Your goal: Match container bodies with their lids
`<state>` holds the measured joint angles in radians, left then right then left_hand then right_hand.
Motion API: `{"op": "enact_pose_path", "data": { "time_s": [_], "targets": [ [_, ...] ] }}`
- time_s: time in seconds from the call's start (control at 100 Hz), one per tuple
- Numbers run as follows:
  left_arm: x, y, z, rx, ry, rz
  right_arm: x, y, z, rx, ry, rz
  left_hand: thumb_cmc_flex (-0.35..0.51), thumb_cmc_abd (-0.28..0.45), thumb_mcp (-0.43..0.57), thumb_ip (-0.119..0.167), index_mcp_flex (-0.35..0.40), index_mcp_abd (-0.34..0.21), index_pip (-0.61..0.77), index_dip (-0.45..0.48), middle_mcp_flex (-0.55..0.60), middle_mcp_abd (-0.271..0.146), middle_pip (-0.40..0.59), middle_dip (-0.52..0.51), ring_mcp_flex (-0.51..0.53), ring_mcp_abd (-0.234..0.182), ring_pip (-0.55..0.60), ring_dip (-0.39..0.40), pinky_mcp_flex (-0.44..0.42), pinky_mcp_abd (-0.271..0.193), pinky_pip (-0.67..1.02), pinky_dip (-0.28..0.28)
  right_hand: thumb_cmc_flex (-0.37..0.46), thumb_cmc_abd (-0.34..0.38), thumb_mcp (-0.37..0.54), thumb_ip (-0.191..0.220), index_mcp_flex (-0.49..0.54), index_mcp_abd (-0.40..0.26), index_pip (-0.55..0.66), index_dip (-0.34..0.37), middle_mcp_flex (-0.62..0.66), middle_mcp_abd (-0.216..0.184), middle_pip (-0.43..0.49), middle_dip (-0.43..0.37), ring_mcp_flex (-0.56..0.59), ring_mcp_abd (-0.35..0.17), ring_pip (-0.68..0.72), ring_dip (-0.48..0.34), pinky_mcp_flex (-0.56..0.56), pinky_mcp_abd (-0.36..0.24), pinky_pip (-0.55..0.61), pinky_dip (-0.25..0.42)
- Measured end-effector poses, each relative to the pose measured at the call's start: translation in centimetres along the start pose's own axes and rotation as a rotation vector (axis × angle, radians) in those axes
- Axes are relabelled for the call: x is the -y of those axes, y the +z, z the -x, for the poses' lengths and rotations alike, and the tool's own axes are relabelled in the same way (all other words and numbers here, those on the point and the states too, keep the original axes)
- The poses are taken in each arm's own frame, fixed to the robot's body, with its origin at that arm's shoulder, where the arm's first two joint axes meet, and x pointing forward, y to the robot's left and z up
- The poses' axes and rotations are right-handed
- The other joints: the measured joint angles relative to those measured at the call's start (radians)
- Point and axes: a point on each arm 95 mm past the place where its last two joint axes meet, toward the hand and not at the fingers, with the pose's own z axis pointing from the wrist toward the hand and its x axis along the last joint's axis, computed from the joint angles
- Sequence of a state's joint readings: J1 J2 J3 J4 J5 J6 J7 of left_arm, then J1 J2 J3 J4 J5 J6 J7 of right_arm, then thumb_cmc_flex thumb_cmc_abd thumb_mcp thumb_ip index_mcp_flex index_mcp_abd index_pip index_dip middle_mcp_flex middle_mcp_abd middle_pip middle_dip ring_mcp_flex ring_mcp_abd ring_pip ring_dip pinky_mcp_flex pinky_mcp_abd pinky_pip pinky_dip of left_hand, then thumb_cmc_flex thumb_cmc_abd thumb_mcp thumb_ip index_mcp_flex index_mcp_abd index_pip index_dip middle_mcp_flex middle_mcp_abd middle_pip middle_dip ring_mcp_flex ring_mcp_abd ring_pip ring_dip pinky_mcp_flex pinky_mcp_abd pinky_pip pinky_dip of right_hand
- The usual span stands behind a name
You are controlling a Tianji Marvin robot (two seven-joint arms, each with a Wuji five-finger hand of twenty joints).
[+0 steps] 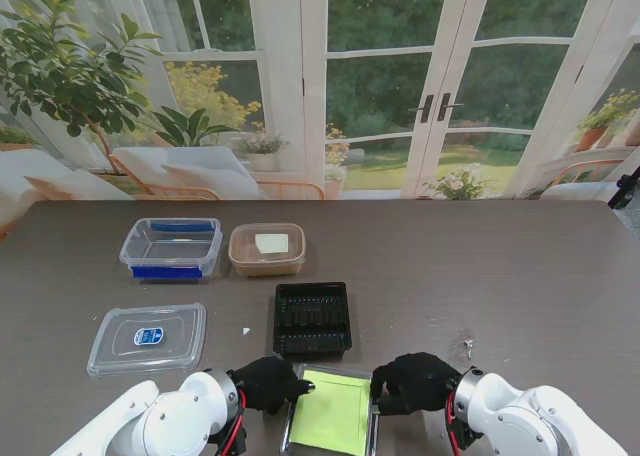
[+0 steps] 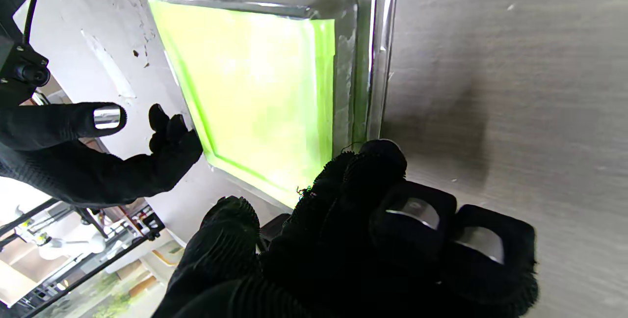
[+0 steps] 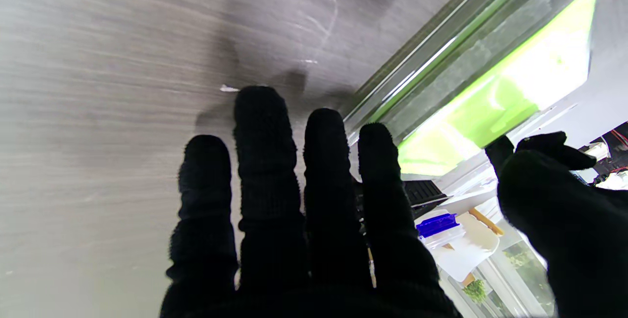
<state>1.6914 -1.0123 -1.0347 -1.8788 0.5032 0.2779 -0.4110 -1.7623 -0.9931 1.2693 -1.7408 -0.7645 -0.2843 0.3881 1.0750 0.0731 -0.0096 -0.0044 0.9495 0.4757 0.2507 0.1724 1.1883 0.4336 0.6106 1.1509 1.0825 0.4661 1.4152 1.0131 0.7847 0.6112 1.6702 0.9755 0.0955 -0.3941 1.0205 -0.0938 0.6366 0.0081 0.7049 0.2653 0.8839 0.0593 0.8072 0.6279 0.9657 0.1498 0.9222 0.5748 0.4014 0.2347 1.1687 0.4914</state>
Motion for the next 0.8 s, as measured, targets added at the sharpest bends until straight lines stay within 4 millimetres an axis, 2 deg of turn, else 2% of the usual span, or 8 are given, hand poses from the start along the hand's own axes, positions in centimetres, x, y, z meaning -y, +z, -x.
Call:
{"op": "enact_pose_path", "data": {
  "time_s": [0.32,0.8],
  "targets": [
    [-0.1,-0.3,0.3,0.016,0.017,-0.005,-0.5,0.9,-0.8,-0.003,0.0,0.019,0.0,0.0,0.0,0.0,0.0,0.005,0.004,0.002,0.0,0.005,-0.002,-0.002,0.0,0.004,-0.002,0.0,0.0,0.005,0.0,0.0,0.0,0.0,0.0,0.0,0.0,0.064,0.001,0.0,0.0,0.0,0.0,0.0,0.0,0.0,0.0,0.0,0.0,0.0,0.0,0.0],
    [0.4,-1.2,0.3,0.044,0.056,-0.013,-0.7,2.2,-1.4,-0.005,0.009,0.021,0.0,0.0,0.0,0.0,-0.001,0.009,0.004,0.003,-0.01,0.011,-0.011,-0.005,-0.015,0.009,-0.015,0.0,-0.015,0.006,-0.013,0.0,0.0,0.0,0.0,0.0,0.0,0.065,0.001,0.0,0.0,0.0,0.0,0.0,0.0,0.0,0.0,0.0,0.0,0.0,0.0,0.0]
  ]
}}
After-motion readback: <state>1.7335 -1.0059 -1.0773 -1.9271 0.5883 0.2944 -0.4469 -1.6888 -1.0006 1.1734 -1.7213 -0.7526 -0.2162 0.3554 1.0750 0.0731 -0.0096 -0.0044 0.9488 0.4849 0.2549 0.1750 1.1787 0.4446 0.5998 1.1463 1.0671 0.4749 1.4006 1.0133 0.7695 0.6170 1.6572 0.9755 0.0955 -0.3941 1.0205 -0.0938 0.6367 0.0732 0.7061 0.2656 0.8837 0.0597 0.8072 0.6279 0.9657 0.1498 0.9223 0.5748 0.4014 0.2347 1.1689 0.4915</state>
